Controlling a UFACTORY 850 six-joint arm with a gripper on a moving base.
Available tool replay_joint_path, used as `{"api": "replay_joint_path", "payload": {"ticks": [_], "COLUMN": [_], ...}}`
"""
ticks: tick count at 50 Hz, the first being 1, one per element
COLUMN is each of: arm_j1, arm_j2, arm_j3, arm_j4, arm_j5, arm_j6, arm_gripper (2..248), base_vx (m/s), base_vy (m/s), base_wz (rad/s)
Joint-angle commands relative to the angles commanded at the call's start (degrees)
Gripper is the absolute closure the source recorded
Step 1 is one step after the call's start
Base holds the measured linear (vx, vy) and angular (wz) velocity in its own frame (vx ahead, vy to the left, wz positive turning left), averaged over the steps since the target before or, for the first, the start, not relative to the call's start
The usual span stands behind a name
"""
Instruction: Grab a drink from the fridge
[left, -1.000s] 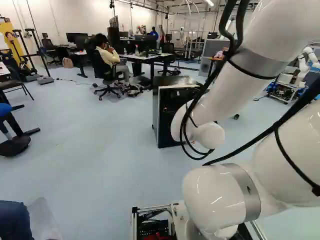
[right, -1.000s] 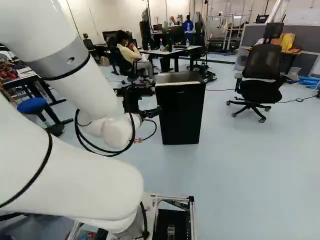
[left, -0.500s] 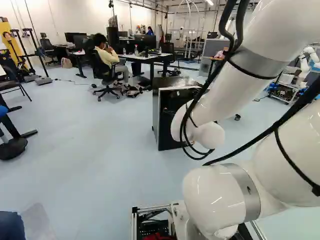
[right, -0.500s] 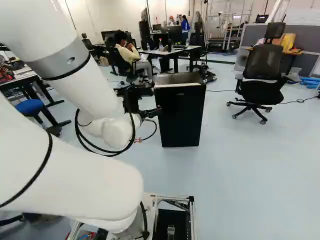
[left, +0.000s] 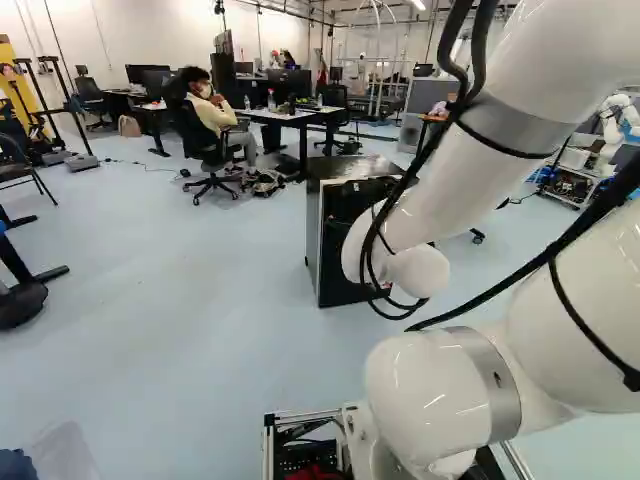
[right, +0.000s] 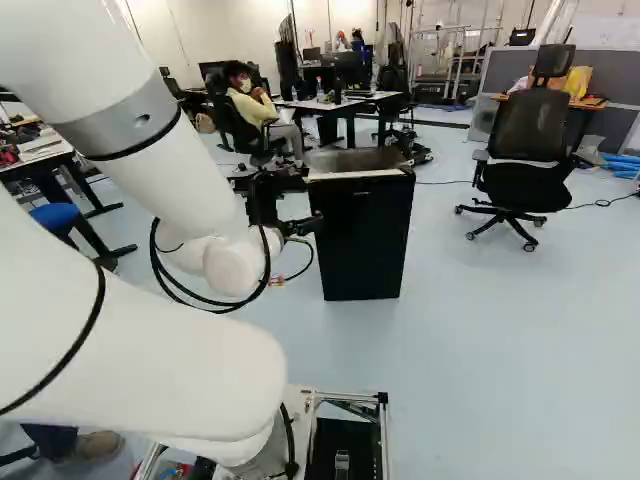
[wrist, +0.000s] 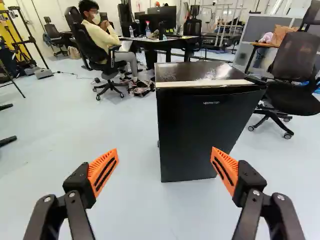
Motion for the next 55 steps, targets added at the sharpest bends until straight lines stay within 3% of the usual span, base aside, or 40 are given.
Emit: {"api": "replay_joint_path", "payload": {"ticks": [55], "arm_j1": [0.00], "arm_j2": [0.00], "arm_j3": [0.00], "arm_j4": [0.00], "arm_j5": [0.00], "arm_j6": [0.00], "arm_gripper": [3], "base_vx": [0.070], "base_vy": [0.024], "base_wz": [-0.005]}}
